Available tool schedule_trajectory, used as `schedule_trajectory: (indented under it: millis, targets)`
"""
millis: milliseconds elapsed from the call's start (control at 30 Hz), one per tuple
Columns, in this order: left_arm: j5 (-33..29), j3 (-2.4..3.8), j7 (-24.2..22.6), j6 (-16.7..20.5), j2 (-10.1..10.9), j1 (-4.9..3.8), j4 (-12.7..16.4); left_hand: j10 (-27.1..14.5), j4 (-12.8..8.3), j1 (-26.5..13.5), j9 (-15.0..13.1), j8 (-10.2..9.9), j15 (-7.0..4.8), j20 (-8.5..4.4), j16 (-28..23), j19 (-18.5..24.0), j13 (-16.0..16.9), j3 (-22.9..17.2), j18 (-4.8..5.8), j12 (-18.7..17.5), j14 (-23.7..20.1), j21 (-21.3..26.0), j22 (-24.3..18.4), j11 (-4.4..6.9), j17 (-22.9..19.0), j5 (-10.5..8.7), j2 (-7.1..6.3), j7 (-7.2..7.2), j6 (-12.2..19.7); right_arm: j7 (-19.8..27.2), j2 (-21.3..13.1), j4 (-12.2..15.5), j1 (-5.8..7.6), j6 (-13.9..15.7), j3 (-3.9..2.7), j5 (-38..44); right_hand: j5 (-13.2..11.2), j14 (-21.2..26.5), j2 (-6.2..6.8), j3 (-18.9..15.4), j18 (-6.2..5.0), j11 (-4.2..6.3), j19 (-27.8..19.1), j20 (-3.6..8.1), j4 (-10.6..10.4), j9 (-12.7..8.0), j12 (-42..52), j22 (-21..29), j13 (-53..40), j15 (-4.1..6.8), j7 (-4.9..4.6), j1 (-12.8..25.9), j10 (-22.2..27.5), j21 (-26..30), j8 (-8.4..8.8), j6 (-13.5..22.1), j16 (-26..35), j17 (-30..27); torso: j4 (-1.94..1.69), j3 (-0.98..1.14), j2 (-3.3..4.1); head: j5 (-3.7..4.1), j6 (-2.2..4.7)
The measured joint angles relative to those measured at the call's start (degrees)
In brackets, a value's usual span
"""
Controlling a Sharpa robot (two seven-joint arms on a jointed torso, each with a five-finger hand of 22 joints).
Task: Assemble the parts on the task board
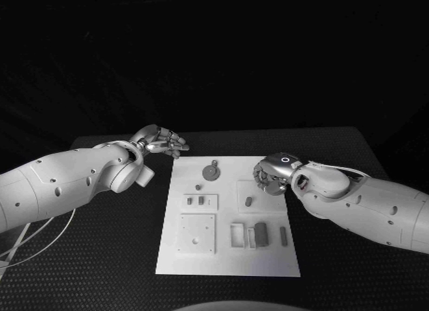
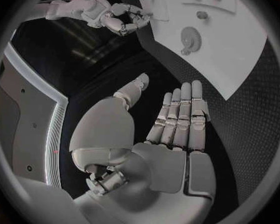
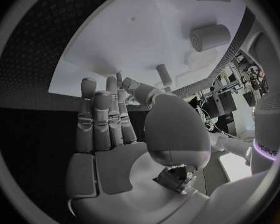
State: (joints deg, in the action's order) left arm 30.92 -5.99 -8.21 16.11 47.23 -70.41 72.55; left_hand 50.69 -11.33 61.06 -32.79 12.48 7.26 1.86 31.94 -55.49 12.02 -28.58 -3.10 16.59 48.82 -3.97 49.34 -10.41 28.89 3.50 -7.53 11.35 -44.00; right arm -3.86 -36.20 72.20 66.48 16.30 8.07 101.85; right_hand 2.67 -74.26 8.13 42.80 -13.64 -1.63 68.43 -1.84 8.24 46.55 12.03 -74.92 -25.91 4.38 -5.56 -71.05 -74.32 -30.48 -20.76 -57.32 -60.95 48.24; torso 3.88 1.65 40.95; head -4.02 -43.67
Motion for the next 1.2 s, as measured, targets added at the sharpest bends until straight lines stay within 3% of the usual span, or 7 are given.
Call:
schedule_trajectory:
  millis: [500, 767, 867, 1200]
  targets:
    - [0.0, 0.0, 0.01, -0.02, 0.03, 0.0, 0.01, -0.22, 0.0, 0.0, 0.05, 0.0, 0.0, 0.0, 0.0, 0.0, -0.06, 0.01, 0.08, 0.0, 0.0, 0.0, 0.01, -0.22, 0.1, 0.0, 0.0, 0.0, 0.0, 0.15, -2.16, 3.55, 1.06, -0.52, -1.03, -1.5, -0.02, 0.24, 0.0, -0.01, 0.0, -0.01, -0.11, -0.12, 0.01, -0.01, -0.01, 0.0, -0.01, -0.1, 0.04, 0.0, 0.0, 0.0, 0.17, 0.15, 0.0, -0.05, -0.02, -0.01, 0.0, 0.04, -0.12]
    - [0.0, 0.0, 0.01, -0.02, 0.04, 0.0, 0.04, -0.22, 0.0, 0.0, 0.05, 0.0, 0.0, 0.0, 0.0, 0.0, -0.12, 0.0, -0.52, 0.0, 0.0, 0.0, 0.01, -0.22, 0.12, 0.0, 0.0, 0.0, 0.0, 0.19, -3.02, 7.23, 1.55, -0.69, -2.59, -2.47, -0.24, 0.28, 0.0, -0.01, 0.0, -0.01, -0.19, -0.2, 0.01, -0.04, -0.07, 0.01, -0.09, -0.11, 0.03, 0.0, 0.01, 0.0, 0.2, 0.17, 0.0, -0.05, 0.0, -0.05, -0.02, -0.19, -0.06]
    - [0.0, 0.0, 0.01, 0.0, -0.03, 0.0, -0.11, -0.22, 0.0, 0.0, 0.05, 0.0, 0.0, 0.0, -0.22, 0.0, -0.12, 0.01, -0.53, 0.0, 0.0, 0.0, -0.04, -0.22, 0.12, 0.0, 0.0, 0.0, 0.0, 0.28, -2.96, 8.7, 1.6, -0.75, -2.8, -2.87, -0.24, 0.24, 0.0, -0.01, 0.0, -0.01, -0.19, -0.21, 0.01, -0.09, -0.07, 0.0, -0.1, -0.08, 0.02, 0.0, 0.01, 0.0, 0.2, 0.18, 0.0, -0.05, -0.01, -0.08, -0.04, -0.51, -0.01]
    - [-0.01, 0.01, 0.01, 0.02, -0.29, -0.01, -0.61, -0.22, 0.0, 0.0, 0.05, 0.0, 0.0, 0.0, -0.22, 0.0, -0.17, 0.0, -0.48, 0.0, 0.0, 0.0, -0.04, -0.22, 0.17, 0.0, 0.0, 0.0, 0.41, 0.98, -0.81, 12.0, 1.58, -1.33, -2.8, -4.34, -0.33, 0.24, -0.23, -0.02, -0.01, -0.01, -0.2, -0.22, 0.02, -0.09, -0.1, 0.01, -0.33, -0.07, 0.0, 0.22, 0.01, 0.0, 0.36, 0.21, 0.0, -0.11, -0.13, -0.13, -0.03, -2.73, -0.21]
